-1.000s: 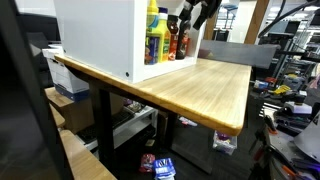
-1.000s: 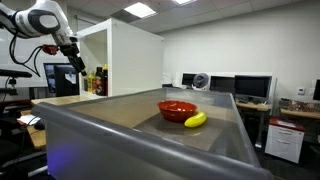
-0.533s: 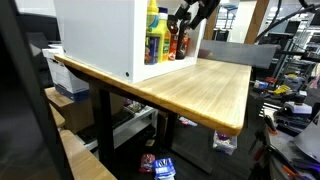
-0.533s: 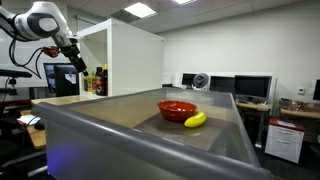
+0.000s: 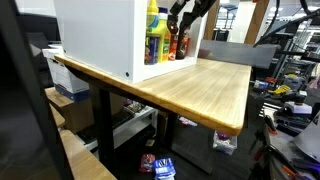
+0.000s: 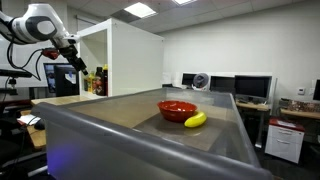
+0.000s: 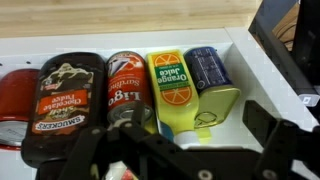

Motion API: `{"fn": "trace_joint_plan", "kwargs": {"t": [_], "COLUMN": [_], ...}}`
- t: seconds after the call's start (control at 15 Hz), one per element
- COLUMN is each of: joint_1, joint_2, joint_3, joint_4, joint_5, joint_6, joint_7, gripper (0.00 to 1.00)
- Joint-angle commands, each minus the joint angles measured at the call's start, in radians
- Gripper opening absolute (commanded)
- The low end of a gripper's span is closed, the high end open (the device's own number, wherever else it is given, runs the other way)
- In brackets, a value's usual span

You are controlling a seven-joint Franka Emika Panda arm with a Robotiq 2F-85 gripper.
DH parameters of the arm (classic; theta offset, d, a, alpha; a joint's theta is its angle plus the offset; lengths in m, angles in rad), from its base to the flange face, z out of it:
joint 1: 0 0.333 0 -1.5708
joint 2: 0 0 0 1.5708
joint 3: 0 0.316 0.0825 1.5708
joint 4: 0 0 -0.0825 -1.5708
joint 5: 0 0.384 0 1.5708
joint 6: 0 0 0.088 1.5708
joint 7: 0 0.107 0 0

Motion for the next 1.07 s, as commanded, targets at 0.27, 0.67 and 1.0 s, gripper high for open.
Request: {"fn": "trace_joint_plan", "kwargs": {"t": [0.27,0.67,1.0], "joint_1": [-0.005,-0.031,-0.045], "joint_2": [0.098,0.132,0.148], "joint_3": [-0.002,0.004,0.002], "joint_4": [0.04,0.083,0.104], "joint_5": [-0.016,-0.066,-0.096], "joint_6": [0.072,0.09,0.089], "joint_7": [-0.039,-0.02,-0.015], "gripper": [1.0,1.0,1.0]}}
